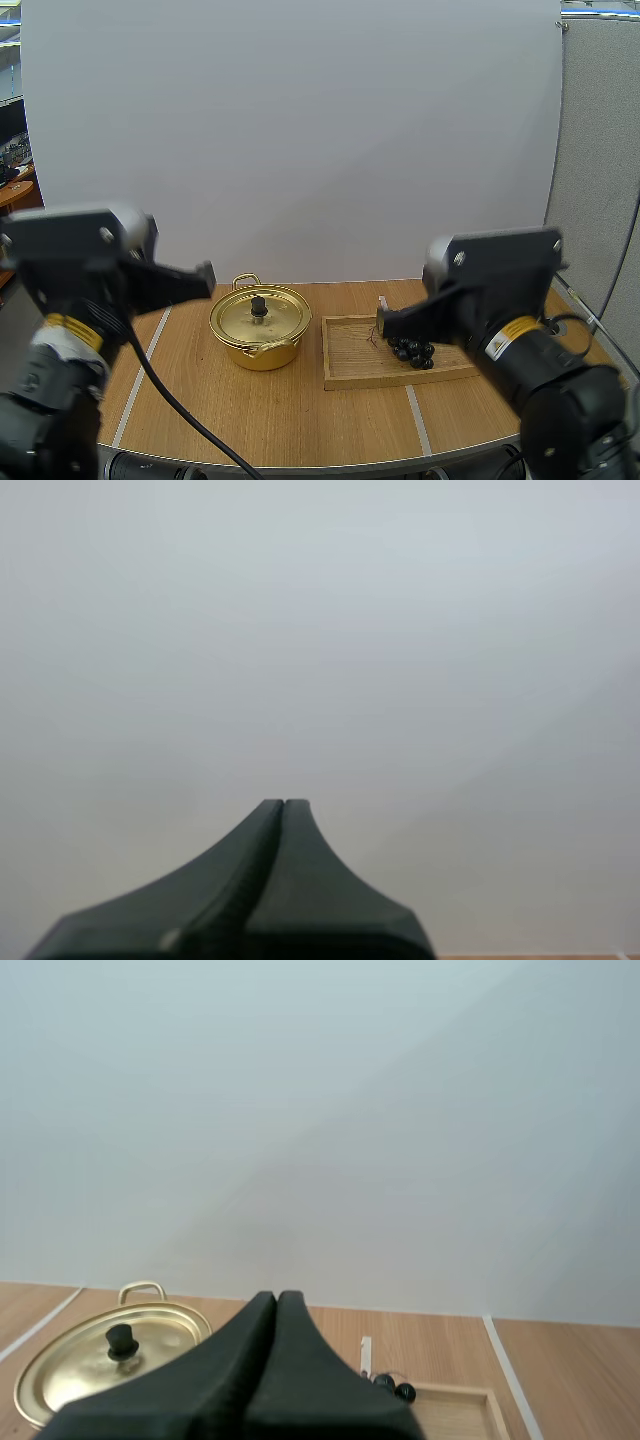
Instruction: Open the pot, put the grape inside, and close it
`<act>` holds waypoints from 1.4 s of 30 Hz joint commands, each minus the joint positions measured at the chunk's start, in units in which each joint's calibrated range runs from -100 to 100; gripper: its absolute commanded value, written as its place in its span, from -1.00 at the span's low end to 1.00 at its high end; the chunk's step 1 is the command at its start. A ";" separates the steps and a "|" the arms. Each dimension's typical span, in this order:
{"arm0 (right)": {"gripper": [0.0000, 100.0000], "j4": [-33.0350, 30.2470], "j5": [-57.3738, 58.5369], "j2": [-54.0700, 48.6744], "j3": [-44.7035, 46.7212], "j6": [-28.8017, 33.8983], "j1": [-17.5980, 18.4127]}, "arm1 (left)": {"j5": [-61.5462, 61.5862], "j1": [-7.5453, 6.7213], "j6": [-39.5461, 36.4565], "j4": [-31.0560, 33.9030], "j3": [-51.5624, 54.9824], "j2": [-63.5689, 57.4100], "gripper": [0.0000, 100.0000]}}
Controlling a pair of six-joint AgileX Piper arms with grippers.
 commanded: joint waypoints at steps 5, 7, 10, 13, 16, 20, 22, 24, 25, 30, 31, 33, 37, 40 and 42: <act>-1.00 0.66 20.74 -0.21 -19.07 0.09 0.07 | 19.14 0.08 0.25 0.02 -16.94 -0.14 -1.00; -1.00 0.66 25.60 -0.21 -21.07 0.09 0.07 | 25.90 0.08 0.25 0.02 -19.73 -0.14 -1.00; -1.00 0.66 33.76 -0.21 -23.86 0.09 0.07 | 33.58 0.08 0.76 0.02 -22.32 -0.14 -1.00; -1.00 0.55 42.16 -0.21 -26.37 0.09 0.07 | 38.76 0.08 2.54 0.02 -24.00 -0.14 -1.00; -1.00 0.55 46.04 -0.21 -27.87 0.09 0.07 | 38.94 0.08 4.89 0.02 -24.00 -0.14 -1.00; -1.00 -0.61 48.77 1.88 -28.39 0.09 0.07 | 43.33 0.08 6.43 -0.07 -24.00 3.02 -1.00; -1.00 -1.70 50.47 4.98 -28.39 0.17 0.07 | 46.64 0.08 6.59 -0.22 -24.00 7.11 -1.00; -1.00 -2.21 52.64 8.70 -28.39 0.66 0.07 | 48.48 0.08 6.97 -0.73 -24.00 11.64 -1.00; -1.00 -2.33 53.43 10.62 -28.39 1.48 0.07 | 48.75 0.08 6.97 -0.73 -24.00 13.88 -1.00; -1.00 -2.70 53.84 19.86 -28.39 2.42 0.07 | 47.18 0.08 9.28 -1.45 -24.00 24.45 -1.00; -1.00 -2.70 53.63 21.83 -28.39 2.42 0.07 | 46.82 0.08 10.26 -1.91 -24.00 26.09 -1.00; -1.00 -2.70 52.86 25.16 -28.39 2.42 0.07 | 46.60 0.08 11.43 -2.92 -24.00 29.87 -1.00; -1.00 -2.91 50.87 30.50 -28.39 2.42 0.07 | 46.04 0.08 11.43 -3.71 -24.00 35.62 -1.00; -1.00 -2.81 49.43 32.04 -28.39 2.42 0.07 | 44.71 0.08 11.06 -3.83 -24.00 38.37 -0.98; -1.00 -2.91 48.09 32.18 -28.39 2.42 0.07 | 43.72 0.08 11.06 -3.83 -24.00 39.32 -0.86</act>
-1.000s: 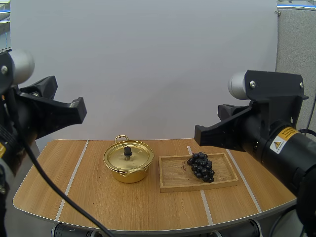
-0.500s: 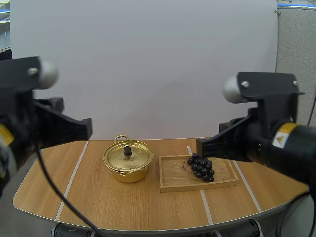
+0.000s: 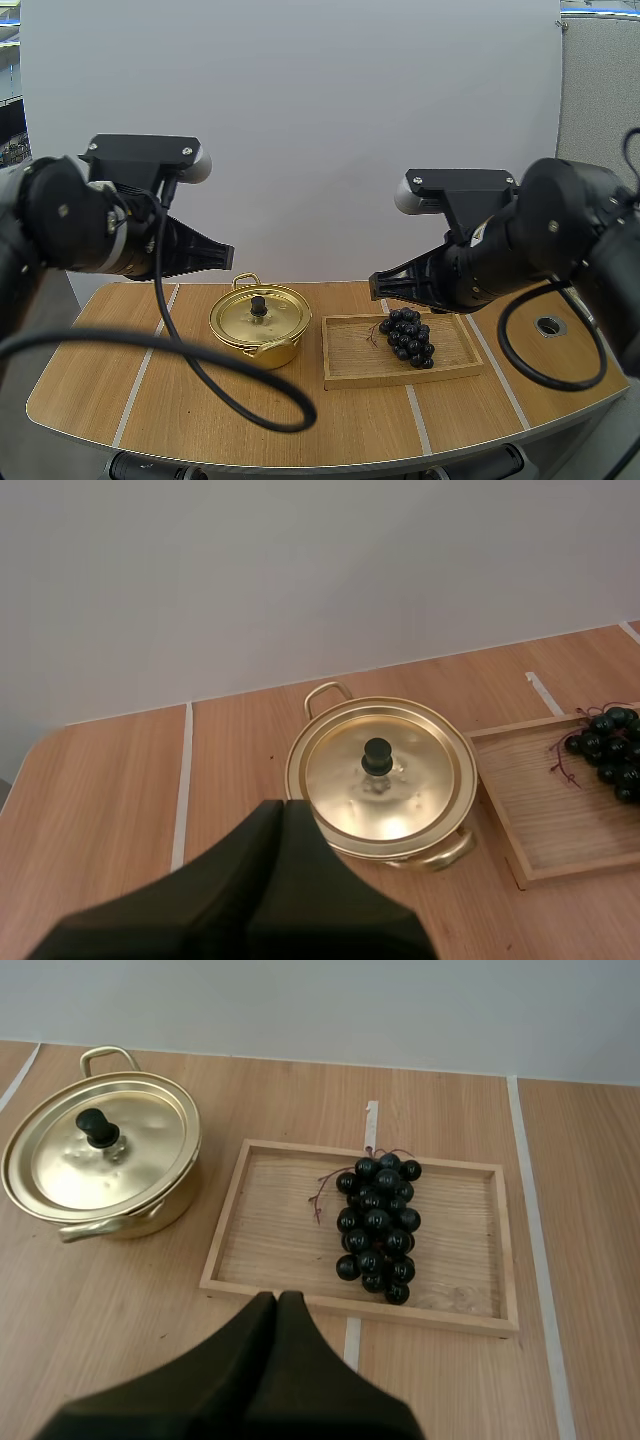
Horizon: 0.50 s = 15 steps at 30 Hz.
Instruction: Open the pot, put the grape inside, and close it
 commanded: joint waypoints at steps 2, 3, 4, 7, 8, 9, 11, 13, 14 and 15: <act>-1.00 -0.91 -3.83 0.77 -0.53 0.12 0.07 | -4.17 0.08 -0.09 -1.36 -0.07 2.48 -0.63; -1.00 -1.03 -3.83 0.77 -0.53 0.12 0.07 | -4.99 0.08 -0.09 -1.36 -0.07 2.58 -0.47; -1.00 -1.17 -3.97 0.77 -0.53 0.31 0.07 | -5.62 0.08 -0.09 -1.36 -0.07 2.75 -0.30; -1.00 -3.69 -3.97 0.77 -0.53 7.45 0.07 | -6.19 0.08 0.54 -1.36 -0.07 2.75 0.37; -0.94 -5.25 -3.97 0.77 -0.53 9.45 0.07 | -6.19 0.08 1.29 -1.36 -0.07 2.75 0.62; -0.76 -6.71 -4.18 0.77 -0.53 11.34 0.07 | -5.94 0.08 2.37 -1.36 -0.07 2.75 0.86; -0.37 -8.93 -4.94 0.77 -0.53 12.84 0.07 | -5.26 0.08 4.38 -1.36 -0.07 2.75 1.00; 0.16 -10.53 -5.41 0.77 -0.53 13.26 0.07 | -4.40 0.08 5.84 -1.36 -0.07 2.75 1.00; 0.46 -10.87 -5.41 0.77 -0.53 13.26 0.07 | -3.92 0.08 6.14 -1.36 -0.07 2.75 1.00; 0.73 -10.87 -5.41 0.77 -0.53 13.26 0.07 | -3.70 0.08 6.23 -1.36 -0.07 2.75 1.00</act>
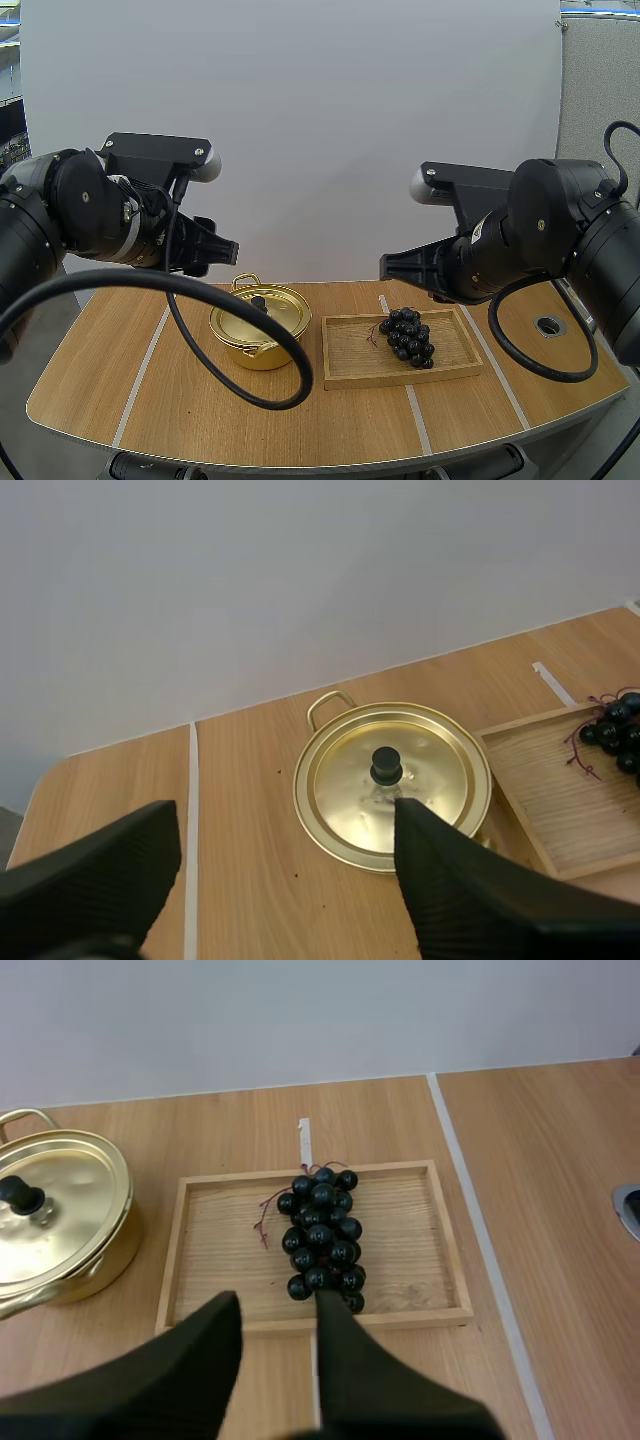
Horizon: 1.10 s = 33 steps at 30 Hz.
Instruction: Open the pot, put the grape inside, and close it
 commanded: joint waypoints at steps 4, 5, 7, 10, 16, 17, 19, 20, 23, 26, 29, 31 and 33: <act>1.00 -2.08 -0.96 -0.01 -0.53 0.75 0.07 | 2.74 0.08 1.31 -0.91 -0.07 0.25 1.00; 1.00 -2.10 -0.35 -0.01 -0.53 0.84 0.07 | 2.92 0.08 1.56 -0.91 -0.07 0.25 1.00; 1.00 -2.10 0.74 -0.01 -0.53 0.84 0.07 | 2.41 0.08 1.80 -0.91 -0.07 0.25 1.00; 1.00 -2.10 1.13 -0.01 -0.53 0.84 0.07 | -0.06 0.08 1.90 -0.91 -0.07 0.25 1.00; 1.00 -2.10 0.74 -0.01 -0.53 0.84 0.07 | -2.96 0.08 2.00 -0.91 -0.07 0.25 1.00; 1.00 -2.10 0.74 -0.01 -0.53 0.84 0.07 | -4.16 0.08 2.00 -0.91 -0.07 0.25 1.00; 1.00 -2.10 0.56 -0.01 -0.53 0.84 0.07 | -5.00 0.08 4.25 -1.11 -0.07 0.25 1.00; 1.00 -2.10 0.56 -0.01 -0.53 0.84 0.07 | -5.00 0.08 6.65 -1.96 -0.07 0.55 1.00; 1.00 -2.10 0.56 -0.01 -0.53 0.84 0.07 | -3.43 0.08 14.91 -7.56 -0.07 2.97 1.00; 1.00 -2.10 0.56 -0.01 -0.53 0.84 0.07 | -3.34 0.08 18.96 -12.29 -0.07 7.19 1.00; 1.00 -2.10 0.56 -0.01 -0.53 0.84 0.07 | -3.98 0.08 22.04 -14.50 -0.80 13.04 1.00; 1.00 -2.10 0.56 -0.01 -0.53 0.84 0.07 | -3.81 0.08 23.37 -14.48 -2.39 17.96 1.00; 1.00 -2.10 -0.92 -0.01 -0.53 0.84 0.07 | -3.00 0.08 24.85 -14.48 -4.75 23.05 1.00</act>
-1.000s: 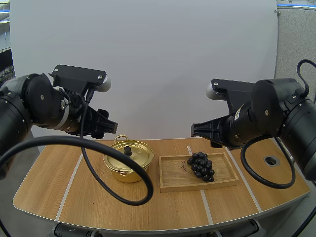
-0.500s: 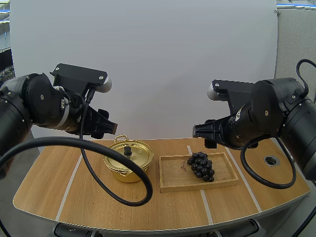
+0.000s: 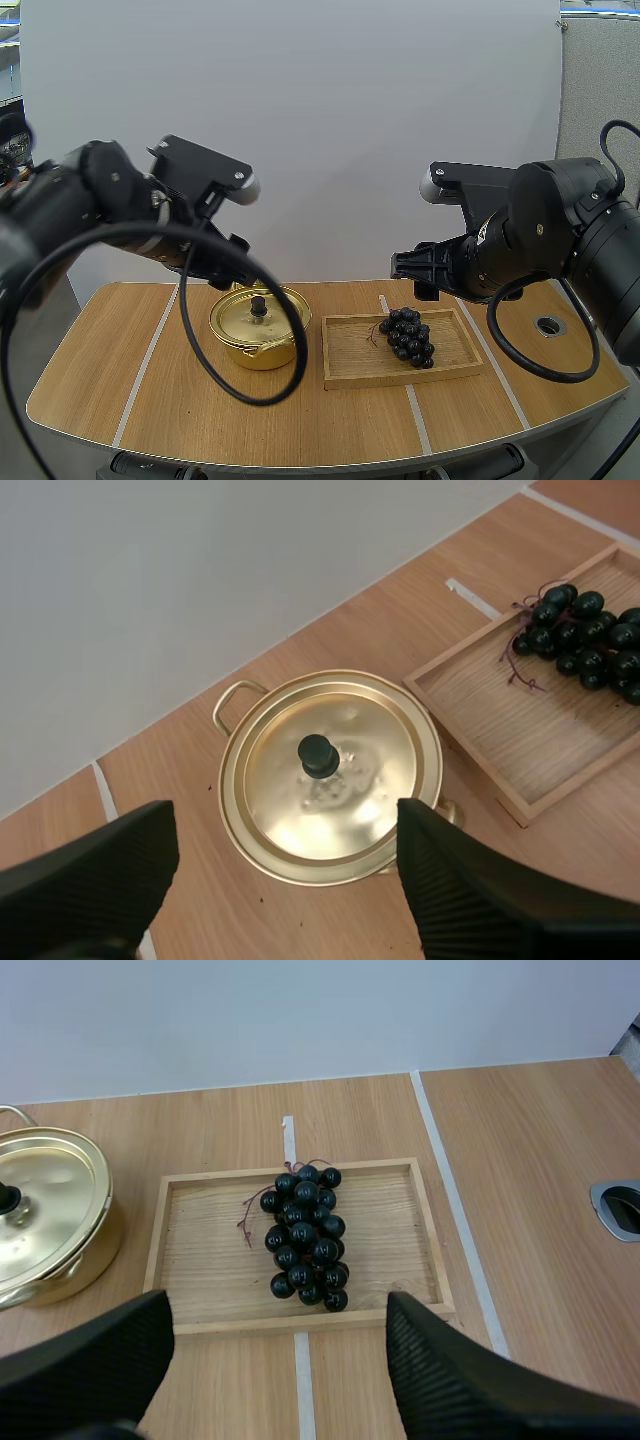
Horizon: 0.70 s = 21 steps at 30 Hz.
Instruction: Open the pot, put the grape inside, and close it
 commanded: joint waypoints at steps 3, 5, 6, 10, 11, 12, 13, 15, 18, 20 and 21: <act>1.00 -0.47 -4.03 -0.01 -0.53 0.18 0.07 | 1.88 0.08 4.65 -1.60 -7.00 13.40 1.00; 1.00 -0.47 -4.29 -0.01 -0.53 0.18 0.07 | 3.83 0.08 5.43 -1.60 -10.61 18.02 1.00; 1.00 -0.47 -4.29 -0.01 -0.53 0.18 0.07 | 4.88 0.08 5.43 -1.60 -11.60 19.75 1.00; 1.00 -0.34 -2.82 -0.01 -0.53 0.18 0.07 | 9.76 0.08 5.61 -1.60 -17.81 27.60 1.00; 1.00 -0.34 -2.26 -0.01 -0.53 0.18 0.07 | 10.54 -0.07 5.60 -1.42 -19.02 29.26 1.00; 1.00 -0.34 -1.85 -0.01 -0.53 0.18 0.07 | 11.22 -0.07 5.60 -1.42 -20.09 30.50 1.00; 1.00 -0.34 -1.64 -0.01 -0.53 0.18 0.07 | 11.76 -0.07 5.60 -1.42 -21.02 31.97 1.00; 1.00 -0.34 -0.55 -0.01 -0.53 0.18 0.07 | 13.13 -0.07 5.73 -1.42 -22.48 34.59 1.00; 1.00 0.00 1.11 -0.01 -0.53 0.18 0.07 | 13.27 -0.07 7.10 -1.42 -22.94 37.42 1.00; 1.00 0.53 2.69 -0.01 -0.53 0.18 0.07 | 12.81 -0.07 7.77 -1.42 -22.94 38.98 1.00; 1.00 1.15 4.00 -0.01 -0.53 -0.26 0.07 | 12.53 -0.07 7.77 -1.42 -22.94 39.62 1.00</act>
